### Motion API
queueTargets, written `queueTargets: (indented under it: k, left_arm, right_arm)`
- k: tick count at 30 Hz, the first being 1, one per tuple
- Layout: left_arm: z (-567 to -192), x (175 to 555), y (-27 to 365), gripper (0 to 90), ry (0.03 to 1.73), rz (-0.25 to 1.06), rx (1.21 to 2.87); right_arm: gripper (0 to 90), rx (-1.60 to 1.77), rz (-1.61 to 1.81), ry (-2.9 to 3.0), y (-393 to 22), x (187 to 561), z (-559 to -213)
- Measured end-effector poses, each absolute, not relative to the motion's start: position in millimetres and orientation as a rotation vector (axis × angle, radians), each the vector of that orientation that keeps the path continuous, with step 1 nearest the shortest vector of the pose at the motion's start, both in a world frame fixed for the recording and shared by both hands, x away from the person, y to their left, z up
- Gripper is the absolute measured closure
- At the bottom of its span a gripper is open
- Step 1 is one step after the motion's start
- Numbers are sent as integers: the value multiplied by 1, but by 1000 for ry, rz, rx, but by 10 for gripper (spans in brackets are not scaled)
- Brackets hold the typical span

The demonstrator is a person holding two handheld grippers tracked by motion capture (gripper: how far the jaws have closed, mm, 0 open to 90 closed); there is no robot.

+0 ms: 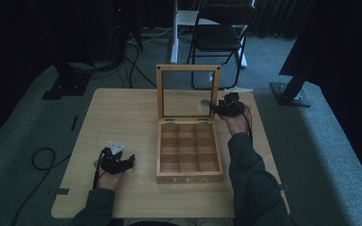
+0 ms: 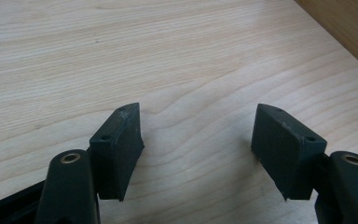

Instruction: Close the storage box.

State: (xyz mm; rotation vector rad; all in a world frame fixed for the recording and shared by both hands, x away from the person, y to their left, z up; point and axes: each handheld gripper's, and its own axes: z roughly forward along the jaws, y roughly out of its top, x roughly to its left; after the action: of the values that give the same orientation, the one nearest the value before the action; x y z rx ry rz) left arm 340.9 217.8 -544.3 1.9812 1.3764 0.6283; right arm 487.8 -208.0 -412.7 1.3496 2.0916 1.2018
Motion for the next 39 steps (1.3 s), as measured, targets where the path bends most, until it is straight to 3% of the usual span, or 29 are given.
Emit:
queueTargets:
  k: [8, 11, 22, 39]
  left_arm:
    - [-544, 343, 216, 309, 1405, 614, 1969]
    - [-542, 345, 216, 355, 1422, 575, 1938]
    - [-514, 361, 219, 382, 1393, 542, 1892]
    - [-453, 407, 168, 470, 1260, 581, 1880]
  right_arm:
    - [518, 1317, 1179, 2111, -207, 502, -413]
    - [523, 1314, 1194, 2104, -205, 506, -412]
    - [523, 1334, 1207, 2127, -205, 515, -410]
    - [576, 1282, 1159, 2083, -201, 498, -406]
